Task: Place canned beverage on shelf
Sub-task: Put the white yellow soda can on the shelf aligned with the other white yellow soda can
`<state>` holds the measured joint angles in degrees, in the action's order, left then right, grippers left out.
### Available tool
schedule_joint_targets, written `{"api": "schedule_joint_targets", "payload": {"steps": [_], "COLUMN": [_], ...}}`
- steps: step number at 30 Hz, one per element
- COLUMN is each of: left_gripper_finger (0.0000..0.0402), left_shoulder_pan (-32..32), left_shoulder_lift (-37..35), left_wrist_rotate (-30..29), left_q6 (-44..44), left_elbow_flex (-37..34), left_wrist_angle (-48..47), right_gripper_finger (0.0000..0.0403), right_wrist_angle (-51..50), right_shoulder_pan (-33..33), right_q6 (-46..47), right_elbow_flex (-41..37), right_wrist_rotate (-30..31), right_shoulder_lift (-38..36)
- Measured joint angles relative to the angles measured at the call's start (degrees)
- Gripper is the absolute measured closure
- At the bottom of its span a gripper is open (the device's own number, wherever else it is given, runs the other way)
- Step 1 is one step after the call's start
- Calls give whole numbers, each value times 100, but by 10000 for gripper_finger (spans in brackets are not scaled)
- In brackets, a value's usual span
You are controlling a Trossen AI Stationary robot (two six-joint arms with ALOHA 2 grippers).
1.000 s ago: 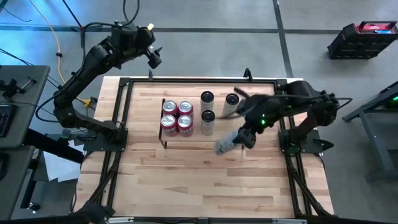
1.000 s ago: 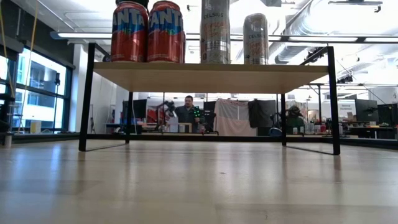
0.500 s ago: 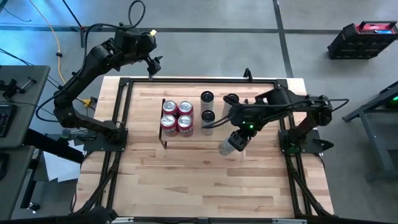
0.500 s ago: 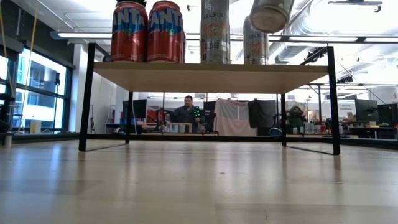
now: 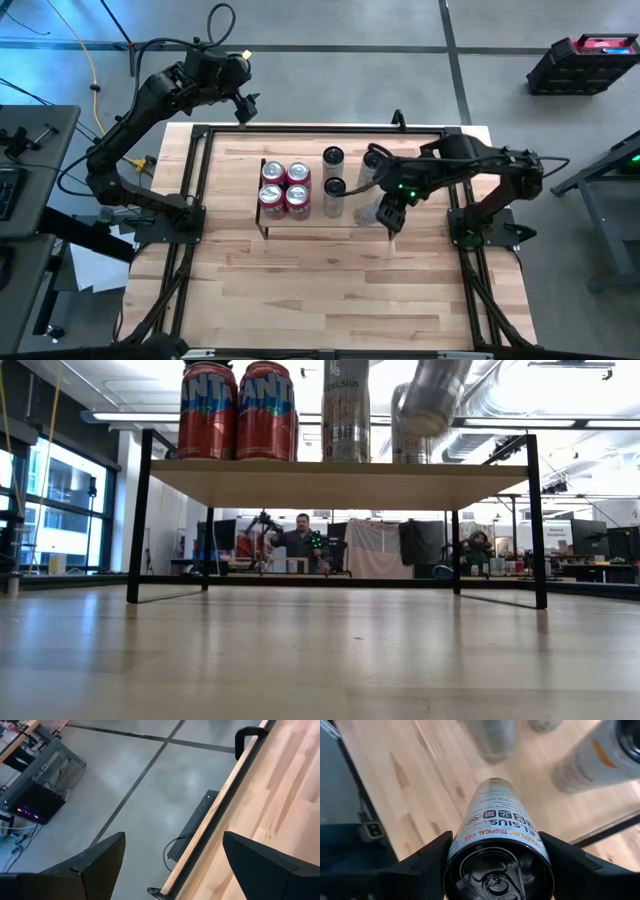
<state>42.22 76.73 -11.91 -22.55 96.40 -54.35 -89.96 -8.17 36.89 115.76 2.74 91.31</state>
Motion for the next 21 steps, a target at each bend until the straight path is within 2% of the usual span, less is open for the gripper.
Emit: {"api": "schedule_joint_targets", "payload": {"steps": [6, 14, 21], "left_gripper_finger": [76, 76, 76], "left_shoulder_pan": [0, -1, 0], "left_shoulder_lift": [-141, -636, -906], "left_wrist_rotate": [36, 153, 314], "left_q6": [215, 925, 1624], "left_elbow_flex": [-4, -4, -4], "left_wrist_angle": [-240, -245, -242], "right_gripper_finger": [153, 153, 153], "right_wrist_angle": [-11, -10, -2], "right_shoulder_pan": [119, 306, 677], "right_q6": [-584, -2351, -3365], "right_elbow_flex": [-347, -306, -308], "right_wrist_rotate": [-132, -109, -295], "right_shoulder_lift": [-164, -227, -290]}}
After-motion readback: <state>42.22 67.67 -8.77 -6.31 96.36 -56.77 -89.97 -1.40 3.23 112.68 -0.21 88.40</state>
